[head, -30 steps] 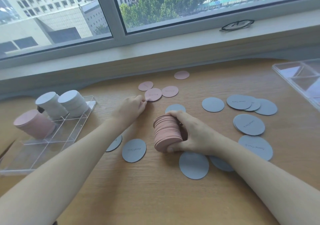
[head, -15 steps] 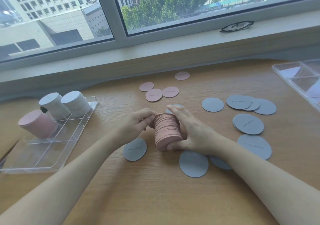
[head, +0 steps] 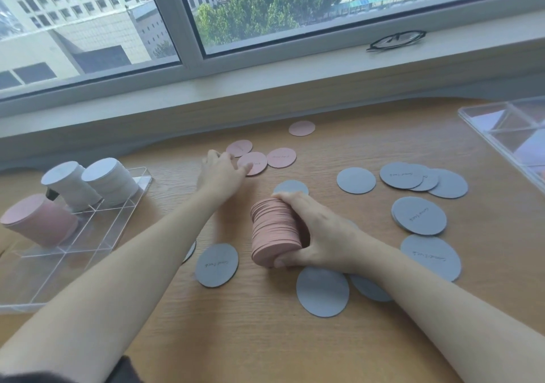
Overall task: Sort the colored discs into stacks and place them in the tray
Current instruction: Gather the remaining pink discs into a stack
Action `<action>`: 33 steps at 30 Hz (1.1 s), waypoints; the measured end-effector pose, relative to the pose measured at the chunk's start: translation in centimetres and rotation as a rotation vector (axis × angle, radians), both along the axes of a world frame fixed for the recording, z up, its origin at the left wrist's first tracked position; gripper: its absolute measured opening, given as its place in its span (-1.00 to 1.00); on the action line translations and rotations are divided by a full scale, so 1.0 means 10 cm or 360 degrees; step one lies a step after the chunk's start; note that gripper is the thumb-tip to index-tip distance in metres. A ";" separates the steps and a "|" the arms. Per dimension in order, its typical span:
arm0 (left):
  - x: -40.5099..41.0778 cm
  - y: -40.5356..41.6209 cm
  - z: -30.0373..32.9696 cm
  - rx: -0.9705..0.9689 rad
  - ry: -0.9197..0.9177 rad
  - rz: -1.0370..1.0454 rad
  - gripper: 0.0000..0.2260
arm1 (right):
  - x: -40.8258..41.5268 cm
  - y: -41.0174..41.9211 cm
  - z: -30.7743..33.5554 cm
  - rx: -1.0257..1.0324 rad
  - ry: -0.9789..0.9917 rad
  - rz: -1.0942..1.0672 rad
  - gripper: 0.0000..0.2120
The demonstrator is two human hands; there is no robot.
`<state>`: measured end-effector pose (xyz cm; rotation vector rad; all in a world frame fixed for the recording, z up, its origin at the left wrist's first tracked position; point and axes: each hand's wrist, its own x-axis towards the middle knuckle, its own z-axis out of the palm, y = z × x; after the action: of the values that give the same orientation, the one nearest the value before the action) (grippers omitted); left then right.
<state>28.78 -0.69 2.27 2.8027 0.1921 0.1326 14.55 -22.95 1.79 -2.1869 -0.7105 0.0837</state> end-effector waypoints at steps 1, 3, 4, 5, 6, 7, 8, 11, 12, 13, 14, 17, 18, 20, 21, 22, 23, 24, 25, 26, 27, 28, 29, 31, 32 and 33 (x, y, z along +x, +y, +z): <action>0.07 -0.01 -0.01 0.0094 0.0045 0.0024 -0.46 | 0.00 0.00 0.00 -0.0002 0.0001 0.0001 -0.04; 0.16 -0.03 -0.02 0.0176 0.0084 0.0032 -0.45 | -0.01 0.00 0.00 -0.0014 -0.0001 0.0002 -0.03; 0.19 -0.03 -0.01 0.0171 0.0081 0.0032 -0.46 | -0.01 0.00 0.00 -0.0022 -0.0003 0.0003 -0.03; 0.23 -0.03 -0.02 0.0146 0.0080 0.0021 -0.48 | -0.01 0.00 0.01 -0.0027 -0.0004 0.0003 -0.03; 0.25 -0.01 -0.01 0.0112 0.0093 0.0000 -0.50 | -0.01 0.00 0.01 -0.0029 -0.0005 0.0002 -0.03; 0.27 0.00 -0.01 0.0061 0.0116 -0.0023 -0.51 | -0.02 0.01 0.01 -0.0028 -0.0005 0.0000 -0.03; 0.28 0.03 0.00 -0.0029 0.0138 -0.0038 -0.50 | -0.02 0.01 0.02 -0.0028 0.0000 0.0000 -0.03; 0.17 0.10 0.03 -0.0454 0.0109 -0.0057 -0.48 | -0.01 0.01 0.03 -0.0026 0.0020 0.0003 -0.02; 0.10 0.12 0.03 -0.0567 0.0073 -0.0072 -0.49 | -0.01 0.01 0.04 -0.0029 0.0026 0.0002 -0.02; 0.03 0.13 0.05 -0.0635 0.0036 -0.0085 -0.51 | -0.02 0.01 0.04 -0.0033 0.0029 0.0001 -0.02; -0.04 0.14 0.07 -0.0670 -0.0003 -0.0112 -0.53 | -0.02 0.01 0.05 -0.0034 0.0029 0.0002 -0.02; -0.29 0.19 0.13 -0.0732 -0.0032 -0.0337 -0.65 | -0.02 0.00 0.05 -0.0034 0.0029 -0.0004 -0.01; -0.38 0.20 0.14 -0.0750 -0.0014 -0.0416 -0.72 | -0.02 0.00 0.05 -0.0035 0.0035 -0.0006 -0.01; -0.58 0.23 0.13 -0.0789 -0.0010 -0.0544 -0.79 | -0.02 0.00 0.04 -0.0034 0.0043 -0.0009 0.00; -0.68 0.23 0.11 -0.0791 -0.0039 -0.0598 -0.76 | -0.02 0.00 0.04 -0.0038 0.0047 -0.0011 0.01; -0.77 0.24 0.10 -0.0791 -0.0069 -0.0645 -0.73 | -0.02 0.00 0.03 -0.0043 0.0048 -0.0012 0.02; -0.85 0.23 0.10 -0.0817 -0.0093 -0.0679 -0.71 | -0.01 0.00 0.02 -0.0046 0.0049 -0.0012 0.03; -0.93 0.21 0.09 -0.0879 -0.0115 -0.0702 -0.71 | -0.01 0.00 0.02 -0.0047 0.0048 -0.0013 0.05; -1.01 0.18 0.10 -0.0956 -0.0136 -0.0720 -0.71 | 0.00 0.00 0.01 -0.0046 0.0047 -0.0014 0.06; -1.08 0.14 0.12 -0.1020 -0.0160 -0.0733 -0.71 | 0.00 0.01 0.00 -0.0045 0.0045 -0.0015 0.08; -1.13 0.10 0.14 -0.1071 -0.0179 -0.0742 -0.72 | 0.01 0.01 -0.01 -0.0044 0.0043 -0.0016 0.09; -1.17 0.06 0.16 -0.1113 -0.0181 -0.0752 -0.73 | 0.01 0.00 -0.02 -0.0043 0.0042 -0.0019 0.10; -1.19 0.03 0.17 -0.1146 -0.0157 -0.0761 -0.75 | 0.01 0.00 -0.02 -0.0036 0.0042 -0.0022 0.10; -1.21 -0.02 0.17 -0.1212 -0.0065 -0.0794 -0.77 | 0.02 -0.01 -0.02 -0.0010 0.0040 -0.0025 0.12; -1.22 -0.03 0.16 -0.1241 -0.0016 -0.0822 -0.72 | 0.02 -0.01 -0.03 -0.0001 0.0044 -0.0027 0.13; -1.24 -0.05 0.16 -0.1251 0.0030 -0.0863 -0.64 | 0.03 -0.02 -0.03 0.0004 0.0053 -0.0028 0.13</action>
<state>16.40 -1.15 3.83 1.9802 -0.4241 -0.0855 14.84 -23.14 1.50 -2.1840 -0.6724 0.1100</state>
